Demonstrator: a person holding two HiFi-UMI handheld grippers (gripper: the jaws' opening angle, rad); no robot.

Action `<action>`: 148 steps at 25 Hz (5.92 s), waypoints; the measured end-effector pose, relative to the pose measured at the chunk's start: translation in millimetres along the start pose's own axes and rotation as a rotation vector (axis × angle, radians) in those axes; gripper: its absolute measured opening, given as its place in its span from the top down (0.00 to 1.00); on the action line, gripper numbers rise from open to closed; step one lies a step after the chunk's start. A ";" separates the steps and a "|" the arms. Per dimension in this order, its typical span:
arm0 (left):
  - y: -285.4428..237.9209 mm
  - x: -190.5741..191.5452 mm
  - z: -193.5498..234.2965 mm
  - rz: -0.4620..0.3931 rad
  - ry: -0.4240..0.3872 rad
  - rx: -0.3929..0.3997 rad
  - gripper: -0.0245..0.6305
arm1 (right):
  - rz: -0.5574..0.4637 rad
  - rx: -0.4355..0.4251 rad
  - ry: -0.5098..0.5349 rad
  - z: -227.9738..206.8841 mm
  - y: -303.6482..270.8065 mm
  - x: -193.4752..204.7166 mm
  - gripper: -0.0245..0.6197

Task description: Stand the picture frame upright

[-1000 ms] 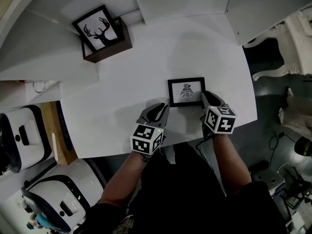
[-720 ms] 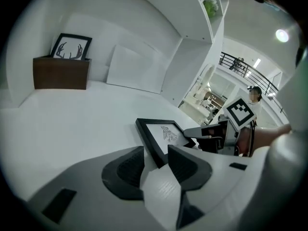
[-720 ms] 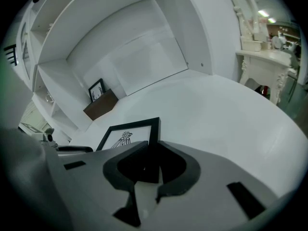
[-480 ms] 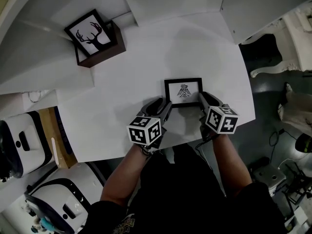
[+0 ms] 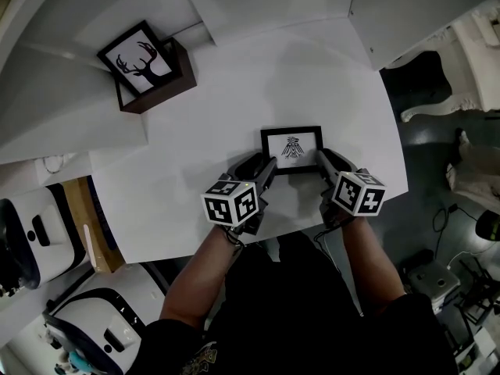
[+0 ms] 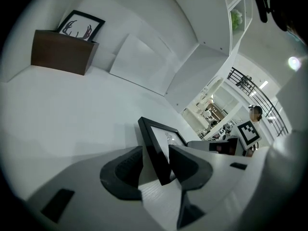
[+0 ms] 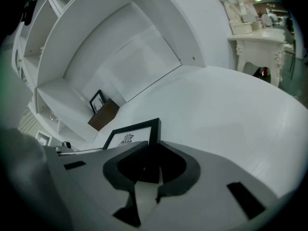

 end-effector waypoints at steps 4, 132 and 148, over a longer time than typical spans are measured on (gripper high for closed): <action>-5.7 -2.9 -3.7 -0.003 0.034 0.019 0.72 | -0.003 -0.018 -0.029 -1.4 0.4 -0.9 0.87; 290.9 -97.6 281.2 -0.127 -0.590 -0.209 0.70 | 0.116 -0.394 0.969 415.6 -184.1 58.2 0.85; 273.3 -104.3 297.8 -0.100 -0.582 -0.214 0.70 | 0.148 -0.383 0.957 406.0 -208.9 55.4 0.85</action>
Point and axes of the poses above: the fingertips, and each gripper's own axes: y backward along the fingers, z to its left, x out of its underside, the point moved 1 cm from there along y, backward along the fingers, and after that the axes turned 4 degrees about y, right-handed, at the moved point
